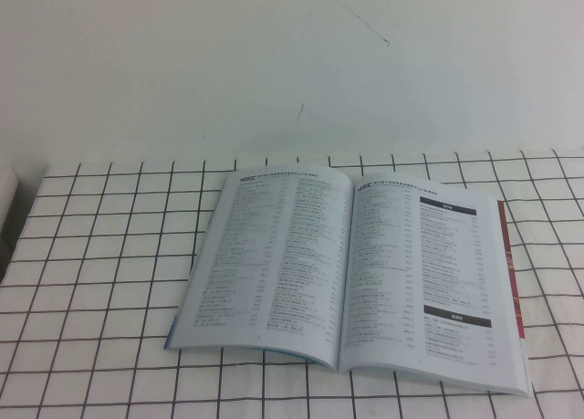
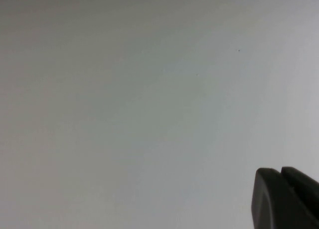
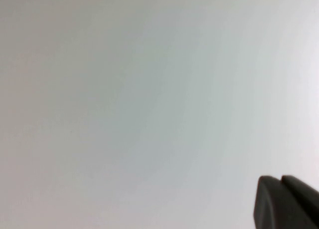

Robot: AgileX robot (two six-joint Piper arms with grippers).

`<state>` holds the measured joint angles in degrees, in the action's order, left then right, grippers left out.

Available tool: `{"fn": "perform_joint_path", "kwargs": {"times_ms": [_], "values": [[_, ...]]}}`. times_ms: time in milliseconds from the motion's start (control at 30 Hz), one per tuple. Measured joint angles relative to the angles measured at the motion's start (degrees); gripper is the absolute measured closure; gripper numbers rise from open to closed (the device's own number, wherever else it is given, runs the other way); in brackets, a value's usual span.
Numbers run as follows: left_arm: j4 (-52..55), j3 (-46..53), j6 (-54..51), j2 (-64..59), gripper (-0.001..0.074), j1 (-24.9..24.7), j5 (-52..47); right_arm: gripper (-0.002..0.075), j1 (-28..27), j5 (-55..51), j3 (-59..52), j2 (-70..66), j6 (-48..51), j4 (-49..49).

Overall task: Close book
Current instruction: 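Close the open booklet and leave it lying on the table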

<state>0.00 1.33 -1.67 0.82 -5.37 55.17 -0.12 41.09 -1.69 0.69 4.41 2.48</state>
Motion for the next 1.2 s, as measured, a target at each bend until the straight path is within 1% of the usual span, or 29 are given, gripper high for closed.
{"fn": "perform_joint_path", "kwargs": {"times_ms": [100,300,467,667,733,800,833,867,933,1033,1133,1200], "values": [[0.3,0.0,0.1,0.0,0.0738,0.0,0.0,0.0729,0.0,-4.5,1.4,0.0,-0.1,-0.1],[0.4,0.0,0.1,0.0,0.0738,0.0,-0.1,0.0729,0.0,-21.2,9.4,0.0,-0.1,0.3],[0.6,0.0,0.3,0.0,0.0738,0.0,0.4,0.0729,0.0,-31.4,15.0,0.0,-0.1,2.8],[0.6,0.0,2.3,0.0,0.0738,0.0,-5.7,0.0729,0.0,-46.6,21.3,0.0,-0.1,3.3],[0.6,-0.9,5.5,0.0,0.0738,0.0,-12.5,0.0729,0.0,-51.3,23.5,-0.2,-0.1,3.5],[0.0,-4.3,9.5,0.0,0.0738,0.0,-23.1,0.0729,0.0,-56.5,25.9,-1.5,-0.1,3.5],[-0.9,-6.9,10.6,0.0,0.0738,0.0,-30.0,0.0729,0.0,-58.6,27.0,-2.5,-0.1,3.5],[-1.4,-9.7,11.3,0.0,0.0738,0.0,-36.7,0.0729,0.0,-61.3,28.4,-3.9,-0.1,3.3],[-1.4,-14.3,11.4,-0.5,0.0738,0.0,-46.9,0.0729,0.0,-67.0,31.1,-7.2,-0.1,2.1],[0.0,-20.7,10.7,-3.5,0.0738,0.0,-59.6,0.0729,0.0,-73.8,35.5,-13.4,0.7,-0.5],[0.6,-25.0,9.3,-8.5,0.0738,0.0,-69.4,0.0729,0.0,-78.3,38.8,-20.1,5.4,-5.3],[0.5,-27.9,8.3,-12.8,0.0738,0.0,-75.8,0.0729,0.0,-81.1,42.1,-26.7,12.1,-11.0]]}}
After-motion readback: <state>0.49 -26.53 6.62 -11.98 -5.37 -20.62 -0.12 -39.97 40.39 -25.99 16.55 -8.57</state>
